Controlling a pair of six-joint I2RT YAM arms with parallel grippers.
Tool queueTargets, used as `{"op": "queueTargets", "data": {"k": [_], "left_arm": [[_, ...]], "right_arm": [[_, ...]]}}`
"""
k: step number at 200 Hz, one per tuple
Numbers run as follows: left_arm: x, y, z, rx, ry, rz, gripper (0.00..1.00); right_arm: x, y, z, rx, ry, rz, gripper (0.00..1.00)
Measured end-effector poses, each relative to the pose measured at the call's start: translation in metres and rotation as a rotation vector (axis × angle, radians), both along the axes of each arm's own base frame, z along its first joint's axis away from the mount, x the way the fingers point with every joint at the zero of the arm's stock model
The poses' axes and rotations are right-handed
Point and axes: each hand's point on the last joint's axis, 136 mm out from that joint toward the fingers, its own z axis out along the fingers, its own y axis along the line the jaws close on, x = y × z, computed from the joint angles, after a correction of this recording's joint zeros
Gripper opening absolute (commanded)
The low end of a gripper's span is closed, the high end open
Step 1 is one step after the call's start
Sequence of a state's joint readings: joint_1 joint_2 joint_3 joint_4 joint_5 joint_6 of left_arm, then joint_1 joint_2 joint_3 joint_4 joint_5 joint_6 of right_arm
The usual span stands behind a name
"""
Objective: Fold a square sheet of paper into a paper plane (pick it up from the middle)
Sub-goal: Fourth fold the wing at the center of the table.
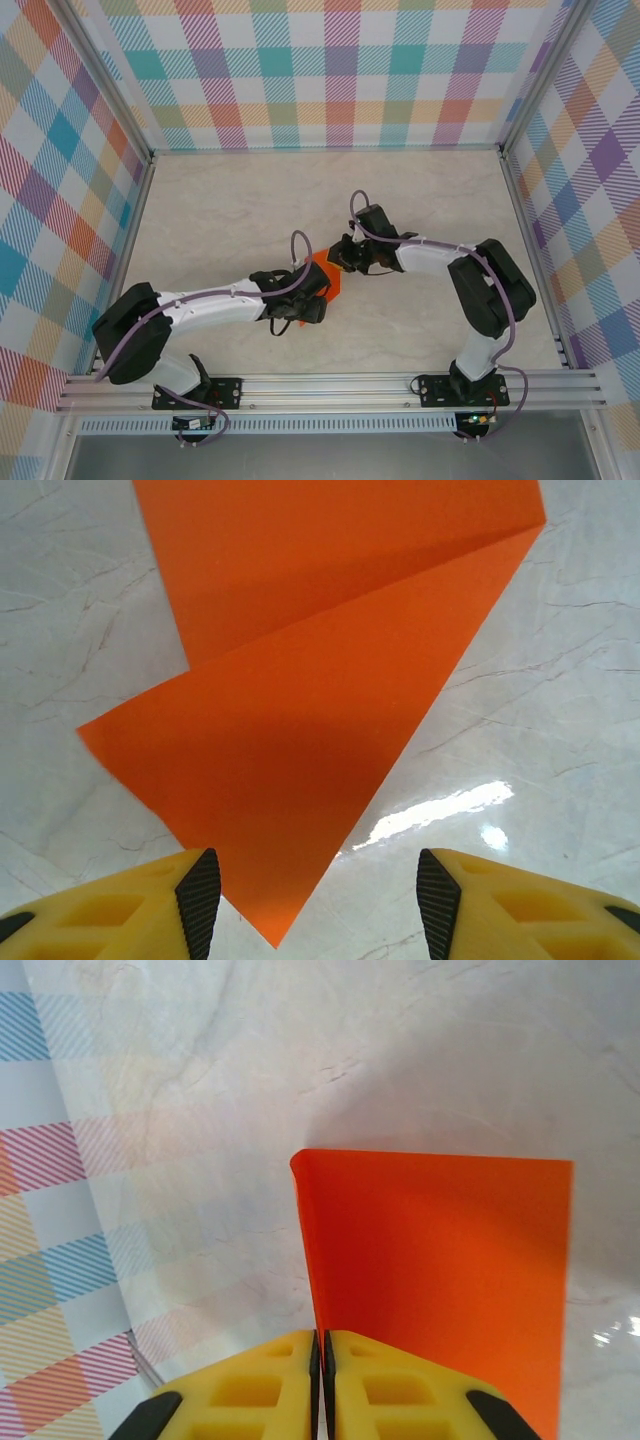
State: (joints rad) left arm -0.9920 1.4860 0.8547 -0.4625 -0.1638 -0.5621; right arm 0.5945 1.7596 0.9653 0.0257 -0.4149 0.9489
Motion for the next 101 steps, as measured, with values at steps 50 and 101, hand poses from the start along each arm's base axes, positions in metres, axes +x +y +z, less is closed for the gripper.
{"op": "queueTargets", "data": {"k": [50,101], "left_arm": [[0.005,0.005,-0.012,0.097,-0.027,0.036,0.56],[0.006,0.003,-0.022,0.147,-0.04,0.051,0.49]], "right_arm": [[-0.003,0.005,-0.007,0.012,0.033,0.025,0.17],[-0.003,0.009,-0.004,0.029,0.037,0.039,0.19]]}}
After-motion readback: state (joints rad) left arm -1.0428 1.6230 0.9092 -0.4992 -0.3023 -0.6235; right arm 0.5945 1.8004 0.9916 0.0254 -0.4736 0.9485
